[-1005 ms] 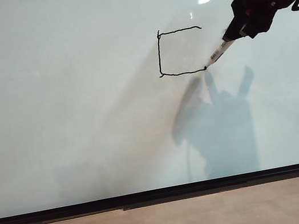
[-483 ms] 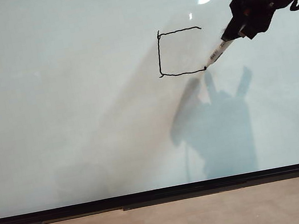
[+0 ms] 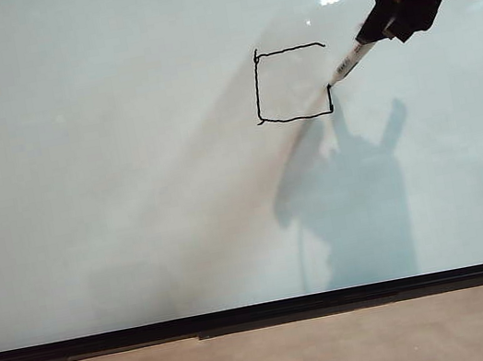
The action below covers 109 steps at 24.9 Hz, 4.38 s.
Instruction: Pick up the pen on the shelf to the right of the whiteboard and draw a rectangle.
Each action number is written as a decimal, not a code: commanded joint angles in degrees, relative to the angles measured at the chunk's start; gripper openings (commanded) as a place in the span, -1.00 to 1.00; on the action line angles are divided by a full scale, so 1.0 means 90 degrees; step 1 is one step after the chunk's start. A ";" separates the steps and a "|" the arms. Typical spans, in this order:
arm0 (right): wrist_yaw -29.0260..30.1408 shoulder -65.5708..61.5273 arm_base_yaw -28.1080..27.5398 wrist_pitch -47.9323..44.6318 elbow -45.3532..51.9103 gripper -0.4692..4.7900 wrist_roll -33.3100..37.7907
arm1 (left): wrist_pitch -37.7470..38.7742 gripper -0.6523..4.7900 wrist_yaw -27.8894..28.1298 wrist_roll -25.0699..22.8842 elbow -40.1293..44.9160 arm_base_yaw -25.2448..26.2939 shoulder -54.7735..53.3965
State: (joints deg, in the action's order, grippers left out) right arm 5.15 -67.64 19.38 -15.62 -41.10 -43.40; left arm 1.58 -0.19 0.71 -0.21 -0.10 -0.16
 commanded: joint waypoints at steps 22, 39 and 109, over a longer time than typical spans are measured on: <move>-0.0085 0.0219 -0.0005 -0.0483 -0.0141 -0.84 -0.0017 | -0.0041 -0.78 -0.0002 -0.0029 -0.0019 0.0000 -0.0002; -0.0163 0.0389 -0.0005 -0.0636 -0.0146 -0.84 -0.0046 | -0.0041 -0.78 -0.0002 -0.0029 -0.0019 0.0000 -0.0002; -0.1129 0.7164 -0.0418 0.0163 0.4505 -0.84 0.3490 | -0.0041 -0.78 0.0000 -0.0029 -0.0019 0.0000 -0.0002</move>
State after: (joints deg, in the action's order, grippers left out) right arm -5.61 -3.18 15.66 -13.93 -0.43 -12.27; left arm 1.58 -0.16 0.69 -0.21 -0.10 -0.19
